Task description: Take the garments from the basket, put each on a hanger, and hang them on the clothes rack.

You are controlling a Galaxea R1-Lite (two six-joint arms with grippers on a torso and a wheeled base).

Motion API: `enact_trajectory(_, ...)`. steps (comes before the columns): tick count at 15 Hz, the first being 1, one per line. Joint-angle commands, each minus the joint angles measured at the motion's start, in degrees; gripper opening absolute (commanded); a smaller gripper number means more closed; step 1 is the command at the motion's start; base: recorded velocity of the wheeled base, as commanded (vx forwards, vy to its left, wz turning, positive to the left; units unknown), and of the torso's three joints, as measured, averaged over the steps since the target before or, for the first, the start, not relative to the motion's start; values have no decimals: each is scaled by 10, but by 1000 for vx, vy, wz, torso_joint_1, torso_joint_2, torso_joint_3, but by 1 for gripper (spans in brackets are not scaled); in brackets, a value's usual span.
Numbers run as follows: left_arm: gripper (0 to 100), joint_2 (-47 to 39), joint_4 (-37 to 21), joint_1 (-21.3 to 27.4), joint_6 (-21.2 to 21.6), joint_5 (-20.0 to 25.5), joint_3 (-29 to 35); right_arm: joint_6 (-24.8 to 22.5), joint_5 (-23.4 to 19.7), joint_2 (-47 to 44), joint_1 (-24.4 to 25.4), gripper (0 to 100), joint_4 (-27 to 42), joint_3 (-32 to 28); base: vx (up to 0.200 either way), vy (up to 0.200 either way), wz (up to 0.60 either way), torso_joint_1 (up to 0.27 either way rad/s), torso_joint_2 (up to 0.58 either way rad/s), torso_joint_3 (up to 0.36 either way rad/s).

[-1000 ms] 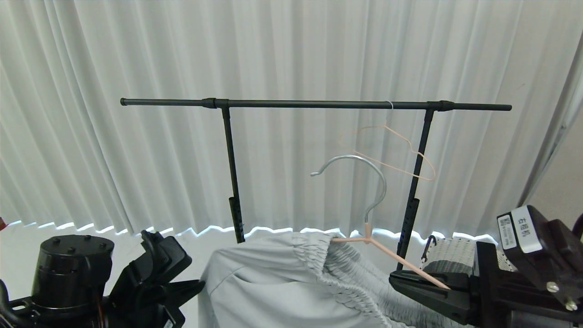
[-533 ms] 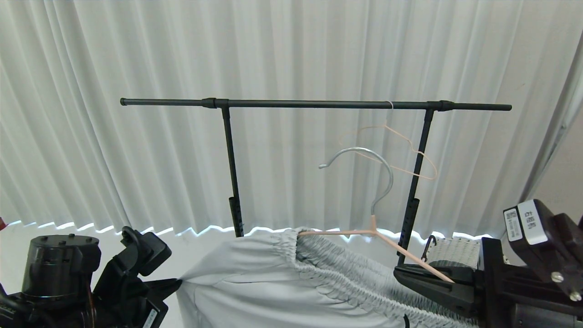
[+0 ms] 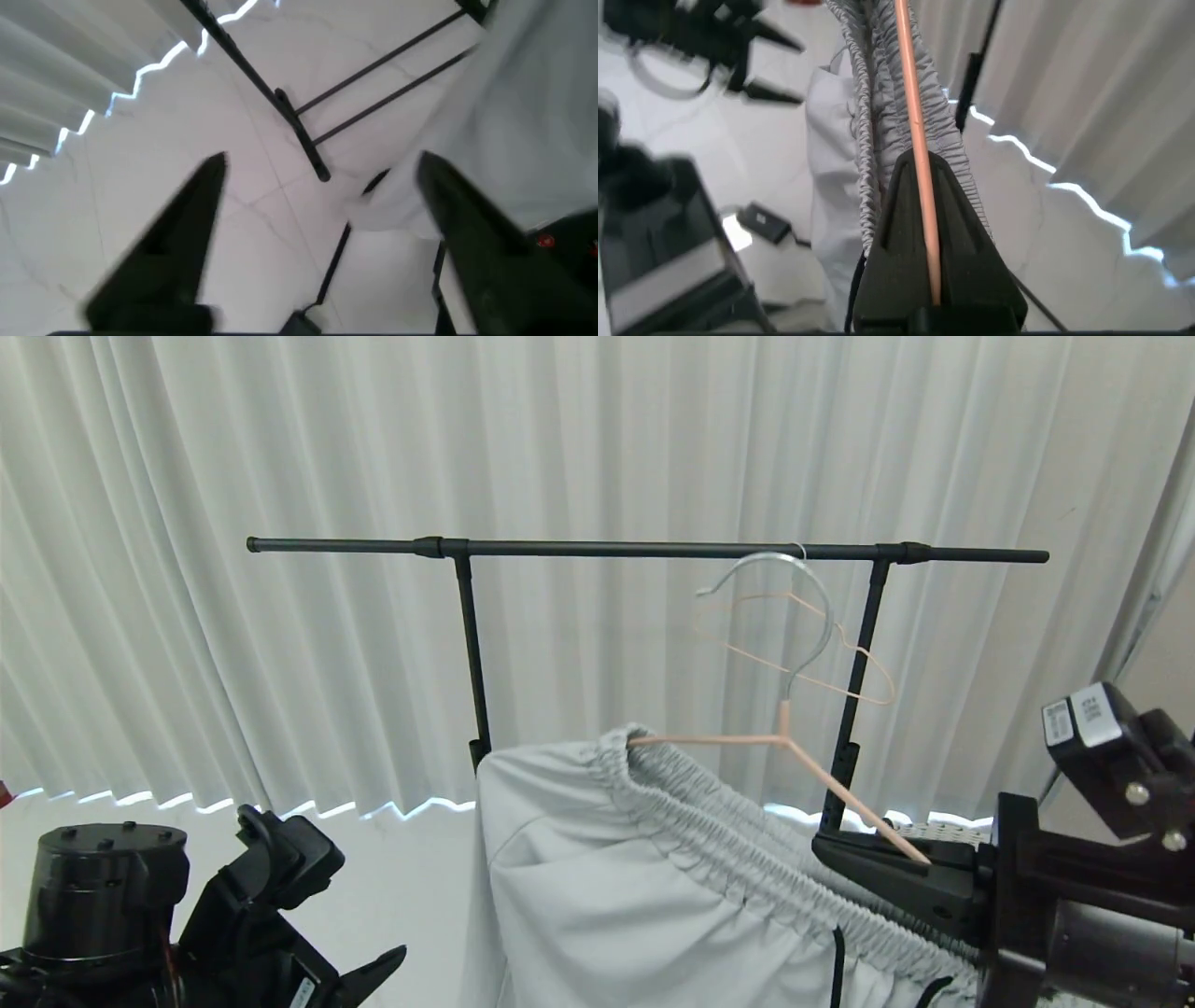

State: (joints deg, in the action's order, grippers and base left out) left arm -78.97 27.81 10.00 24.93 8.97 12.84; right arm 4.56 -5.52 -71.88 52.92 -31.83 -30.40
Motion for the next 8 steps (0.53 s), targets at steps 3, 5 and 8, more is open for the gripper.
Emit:
enact_trajectory(3,100,64,1,2,0,-2,-5,27,29,-25,-62,0,12,-30,0,0,0,0,0,0)
enact_trajectory(5,100,79,1,0,1,-4,-3,27,31,-34,-98,0,18,-29,0,0,0,0,0,0)
enact_trajectory(8,100,92,1,0,4,-4,-4,27,38,-42,-150,0,30,-29,0,0,0,0,0,0)
